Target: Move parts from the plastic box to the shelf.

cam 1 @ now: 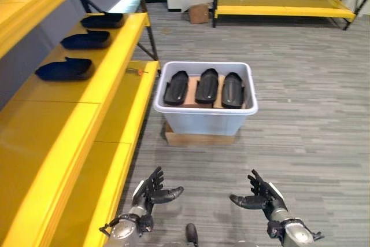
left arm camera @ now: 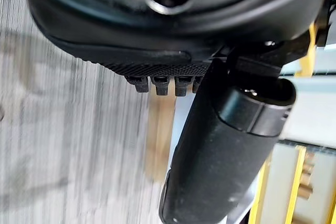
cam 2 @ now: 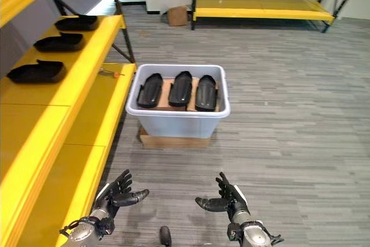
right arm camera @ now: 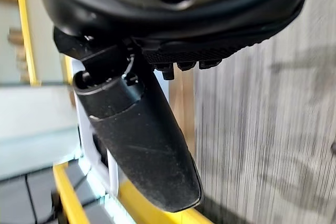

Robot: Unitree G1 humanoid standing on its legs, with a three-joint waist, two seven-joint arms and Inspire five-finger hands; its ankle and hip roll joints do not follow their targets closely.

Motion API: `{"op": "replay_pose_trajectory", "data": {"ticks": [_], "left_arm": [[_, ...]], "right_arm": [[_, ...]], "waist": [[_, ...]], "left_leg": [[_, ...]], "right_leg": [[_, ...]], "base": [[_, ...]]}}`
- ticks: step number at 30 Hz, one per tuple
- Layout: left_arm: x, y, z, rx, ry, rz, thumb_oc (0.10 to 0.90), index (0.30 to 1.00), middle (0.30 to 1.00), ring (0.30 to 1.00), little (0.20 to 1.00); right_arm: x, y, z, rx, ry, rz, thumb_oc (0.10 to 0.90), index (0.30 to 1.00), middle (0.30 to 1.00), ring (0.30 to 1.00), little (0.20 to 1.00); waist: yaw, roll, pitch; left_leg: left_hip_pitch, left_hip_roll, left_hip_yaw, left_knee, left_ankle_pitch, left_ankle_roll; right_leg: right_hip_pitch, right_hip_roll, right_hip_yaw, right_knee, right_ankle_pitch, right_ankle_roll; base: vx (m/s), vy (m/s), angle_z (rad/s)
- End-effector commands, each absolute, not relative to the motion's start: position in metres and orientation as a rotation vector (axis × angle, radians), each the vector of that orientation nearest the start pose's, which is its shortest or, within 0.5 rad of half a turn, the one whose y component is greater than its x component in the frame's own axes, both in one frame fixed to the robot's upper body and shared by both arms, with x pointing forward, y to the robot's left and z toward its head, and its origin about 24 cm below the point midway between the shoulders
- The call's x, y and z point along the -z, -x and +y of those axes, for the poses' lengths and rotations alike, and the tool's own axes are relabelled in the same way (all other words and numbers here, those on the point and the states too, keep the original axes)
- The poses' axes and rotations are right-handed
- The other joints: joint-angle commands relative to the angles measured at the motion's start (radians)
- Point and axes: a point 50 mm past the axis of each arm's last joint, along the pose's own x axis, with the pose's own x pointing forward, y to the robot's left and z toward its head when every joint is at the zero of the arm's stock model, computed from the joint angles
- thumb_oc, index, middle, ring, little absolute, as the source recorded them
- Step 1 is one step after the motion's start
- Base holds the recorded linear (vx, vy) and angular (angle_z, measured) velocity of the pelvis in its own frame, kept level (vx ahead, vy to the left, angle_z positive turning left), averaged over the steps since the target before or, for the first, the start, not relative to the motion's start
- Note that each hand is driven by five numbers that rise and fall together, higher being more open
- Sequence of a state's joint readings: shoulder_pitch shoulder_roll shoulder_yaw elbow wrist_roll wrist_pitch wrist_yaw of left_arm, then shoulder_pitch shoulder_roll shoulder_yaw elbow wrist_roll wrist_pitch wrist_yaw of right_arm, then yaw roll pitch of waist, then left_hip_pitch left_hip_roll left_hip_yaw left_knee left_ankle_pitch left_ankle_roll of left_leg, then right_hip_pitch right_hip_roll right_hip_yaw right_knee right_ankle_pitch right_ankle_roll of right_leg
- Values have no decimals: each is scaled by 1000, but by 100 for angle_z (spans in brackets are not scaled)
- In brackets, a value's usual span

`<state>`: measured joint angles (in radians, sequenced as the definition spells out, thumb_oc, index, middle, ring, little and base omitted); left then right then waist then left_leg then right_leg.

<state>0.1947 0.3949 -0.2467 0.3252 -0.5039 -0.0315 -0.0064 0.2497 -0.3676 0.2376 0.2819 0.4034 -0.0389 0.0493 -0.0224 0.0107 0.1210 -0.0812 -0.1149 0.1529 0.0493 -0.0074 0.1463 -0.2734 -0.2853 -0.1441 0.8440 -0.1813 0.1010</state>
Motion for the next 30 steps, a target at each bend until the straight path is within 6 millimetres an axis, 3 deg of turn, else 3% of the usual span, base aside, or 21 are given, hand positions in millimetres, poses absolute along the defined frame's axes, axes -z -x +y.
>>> {"op": "replay_pose_trajectory", "data": {"ticks": [1,3,4,5,6,8,13,20,23,24,26,28,29,30], "left_arm": [[37,-191,210,53,76,378,900,1000,1000,1000,1000],[38,-190,212,36,90,379,900,1000,1000,1000,1000],[39,-188,214,21,94,381,900,1000,1000,1000,1000],[39,-188,214,20,95,380,900,1000,1000,1000,1000],[41,-186,216,6,103,385,900,1000,1000,1000,1000],[40,-186,217,-2,107,374,900,1000,1000,1000,1000],[42,-187,207,42,114,376,900,1000,1000,1000,1000],[41,-195,196,75,132,369,900,1000,1000,1000,1000],[41,-197,195,71,137,368,900,1000,1000,1000,1000],[39,-198,195,61,155,355,900,1000,1000,1000,1000],[37,-199,195,55,167,345,900,1000,1000,1000,1000],[37,-198,196,55,167,346,900,1000,1000,1000,1000],[40,-194,198,51,163,370,900,1000,1000,1000,1000],[40,-194,198,51,163,370,900,1000,1000,1000,1000]], "right_arm": [[40,-187,-201,-103,-40,371,900,1000,1000,1000,1000],[40,-186,-203,-85,-56,368,900,1000,1000,1000,1000],[39,-186,-204,-80,-51,366,900,1000,1000,1000,1000],[39,-186,-204,-81,-50,365,900,1000,1000,1000,1000],[40,-184,-206,-79,-41,372,900,1000,1000,1000,1000],[40,-183,-207,-89,-27,380,900,1000,1000,1000,1000],[39,-182,-212,-87,-21,379,900,1000,1000,1000,1000],[32,-189,-216,-71,-26,343,900,1000,1000,1000,1000],[33,-189,-216,-66,-30,350,900,1000,1000,1000,1000],[32,-191,-217,-68,-30,344,900,1000,1000,1000,1000],[26,-195,-219,-73,-19,318,900,1000,1000,1000,1000],[25,-196,-220,-73,-12,316,900,1000,1000,1000,1000],[26,-196,-222,-62,-2,319,900,1000,1000,1000,1000],[26,-196,-222,-61,-2,319,900,1000,1000,1000,1000]], "waist": [[-27,-13,35],[-34,-15,42],[-37,-19,48],[-38,-19,50],[-50,-25,55],[-74,-27,53],[-78,-29,18],[-100,-9,-15],[-101,-8,-21],[-89,-18,-13],[-63,-46,15],[-58,-56,26],[-42,-76,51],[-40,-75,51]], "left_leg": [[60,131,26,10,-52,-98],[97,118,15,-1,-84,-103],[122,114,17,-2,-103,-110],[118,116,25,1,-97,-108],[150,112,26,-2,-116,-120],[196,111,10,-2,-143,-134],[222,126,-3,30,-168,-148],[245,186,-1,52,-144,-187],[225,213,3,110,-97,-214],[146,215,-24,291,-16,-231],[42,182,-51,478,41,-248],[7,184,-44,546,40,-254],[-84,231,27,530,24,-241],[-83,234,29,534,21,-241]], "right_leg": [[56,73,-43,-355,243,24],[31,59,-55,-488,234,32],[4,37,-67,-591,257,40],[14,40,-77,-616,277,34],[-6,30,-71,-715,315,53],[-17,47,-28,-772,353,71],[33,82,-39,-764,352,50],[26,138,-63,-673,260,10],[48,164,-65,-678,232,-10],[85,190,-53,-697,208,-41],[122,183,-47,-714,202,-57],[132,180,-51,-714,197,-63],[162,178,-53,-722,185,-68],[162,180,-51,-722,184,-68]], "base": [[217,-2,7],[285,-73,11],[206,-80,-2],[250,-121,-4],[228,-88,24],[391,-145,27],[251,-139,25],[238,-160,11],[140,-153,-8],[144,-206,1],[131,-222,-19],[74,-111,-42],[71,-66,-21],[132,-58,-6]]}}
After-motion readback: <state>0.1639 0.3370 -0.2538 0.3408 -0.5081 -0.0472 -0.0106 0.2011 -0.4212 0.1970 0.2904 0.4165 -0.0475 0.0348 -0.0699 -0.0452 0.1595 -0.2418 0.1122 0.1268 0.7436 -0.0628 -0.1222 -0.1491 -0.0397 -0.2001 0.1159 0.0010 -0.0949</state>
